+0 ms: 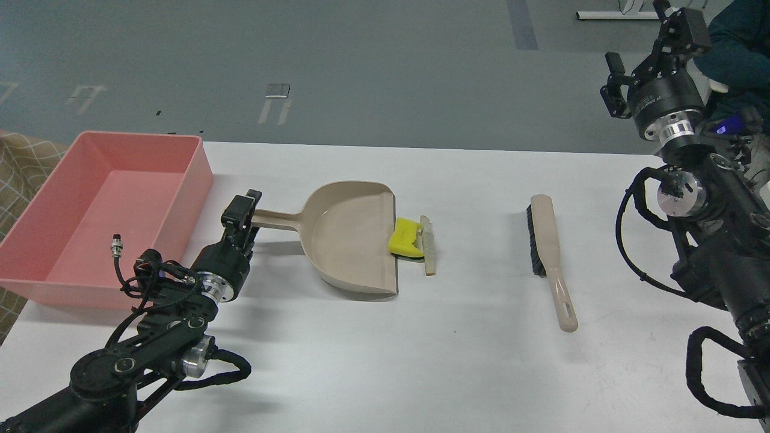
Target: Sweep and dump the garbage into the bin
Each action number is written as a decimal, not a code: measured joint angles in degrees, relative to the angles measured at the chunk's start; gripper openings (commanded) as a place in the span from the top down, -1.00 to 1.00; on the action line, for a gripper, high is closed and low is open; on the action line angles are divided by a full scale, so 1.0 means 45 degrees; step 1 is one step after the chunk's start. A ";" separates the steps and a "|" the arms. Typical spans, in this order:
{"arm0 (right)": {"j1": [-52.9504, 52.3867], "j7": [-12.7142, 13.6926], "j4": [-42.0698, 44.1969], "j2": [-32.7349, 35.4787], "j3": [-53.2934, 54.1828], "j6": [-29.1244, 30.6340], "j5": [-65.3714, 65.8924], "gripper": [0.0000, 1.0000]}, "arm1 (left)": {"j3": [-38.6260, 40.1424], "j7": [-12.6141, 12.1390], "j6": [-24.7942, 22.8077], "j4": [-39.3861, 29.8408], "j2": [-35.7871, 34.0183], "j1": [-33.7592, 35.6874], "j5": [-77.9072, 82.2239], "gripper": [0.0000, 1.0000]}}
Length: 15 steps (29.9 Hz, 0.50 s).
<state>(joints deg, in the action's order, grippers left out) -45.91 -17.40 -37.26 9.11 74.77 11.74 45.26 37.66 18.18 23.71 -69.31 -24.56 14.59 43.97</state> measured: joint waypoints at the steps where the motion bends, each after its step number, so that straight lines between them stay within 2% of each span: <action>1: 0.0000 0.0000 -0.0001 0.0003 0.0000 -0.0026 0.0000 -1.00 | -0.0004 -0.0011 -0.0004 0.0000 0.0020 -0.0008 -0.0009 -0.14; 2: 0.0000 0.0000 -0.0004 0.0003 0.0001 -0.0063 0.0000 -1.00 | -0.0010 -0.0023 -0.0010 0.0000 0.0033 -0.0014 -0.0018 0.06; 5: 0.0000 0.0000 -0.0030 0.0004 0.0005 -0.0134 0.0000 -1.00 | -0.0074 -0.0044 -0.0012 0.0009 0.0044 -0.0016 -0.0023 0.34; 8: 0.0001 0.0000 -0.0040 0.0005 0.0006 -0.0143 0.0000 -1.00 | -0.0145 -0.0053 -0.0014 0.0013 0.0042 -0.0014 -0.0022 0.51; 11: 0.0001 0.0000 -0.0040 0.0006 0.0007 -0.0146 0.0000 -1.00 | -0.0162 -0.0061 -0.0014 0.0013 0.0021 0.0013 0.0008 0.80; 12: 0.0000 0.0000 -0.0040 0.0006 0.0007 -0.0146 0.0000 -1.00 | -0.0165 -0.0065 -0.0014 0.0013 0.0021 0.0014 0.0008 1.00; 15: -0.0003 0.0000 -0.0056 0.0012 0.0007 -0.0133 0.0001 -1.00 | -0.0164 -0.0077 0.0024 0.0014 0.0021 0.0020 0.0013 1.00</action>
<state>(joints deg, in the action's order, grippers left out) -45.92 -17.40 -37.51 9.17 74.80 11.14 45.26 36.92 17.83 23.81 -69.25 -24.46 14.68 44.03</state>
